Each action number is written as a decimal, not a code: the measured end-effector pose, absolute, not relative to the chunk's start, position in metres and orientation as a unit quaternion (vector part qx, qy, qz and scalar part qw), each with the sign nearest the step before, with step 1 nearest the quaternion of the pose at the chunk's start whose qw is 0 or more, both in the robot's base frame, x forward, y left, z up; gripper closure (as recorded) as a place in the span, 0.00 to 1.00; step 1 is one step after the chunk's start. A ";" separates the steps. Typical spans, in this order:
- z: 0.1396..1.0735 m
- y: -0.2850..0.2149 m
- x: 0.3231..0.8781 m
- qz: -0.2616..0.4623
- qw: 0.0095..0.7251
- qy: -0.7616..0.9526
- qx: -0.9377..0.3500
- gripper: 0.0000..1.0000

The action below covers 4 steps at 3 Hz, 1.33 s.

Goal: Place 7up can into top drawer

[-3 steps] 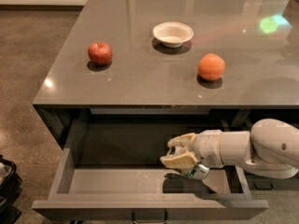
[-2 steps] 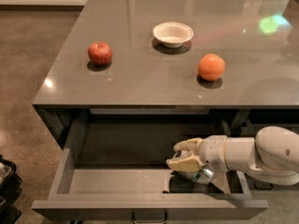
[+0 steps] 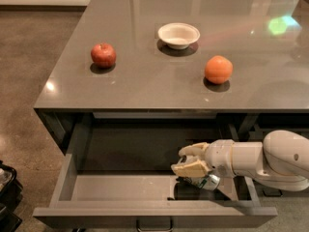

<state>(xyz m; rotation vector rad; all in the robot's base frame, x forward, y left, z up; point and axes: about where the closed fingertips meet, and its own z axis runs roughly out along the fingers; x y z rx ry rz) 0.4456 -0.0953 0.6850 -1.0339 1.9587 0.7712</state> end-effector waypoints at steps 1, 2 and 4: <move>0.685 -0.095 0.446 0.303 0.388 0.770 -0.406 0.34; 0.685 -0.095 0.446 0.303 0.388 0.770 -0.406 0.11; 0.685 -0.095 0.446 0.303 0.388 0.770 -0.406 0.00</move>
Offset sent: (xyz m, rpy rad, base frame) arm 0.0000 0.0000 0.0000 0.0000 0.0000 0.0001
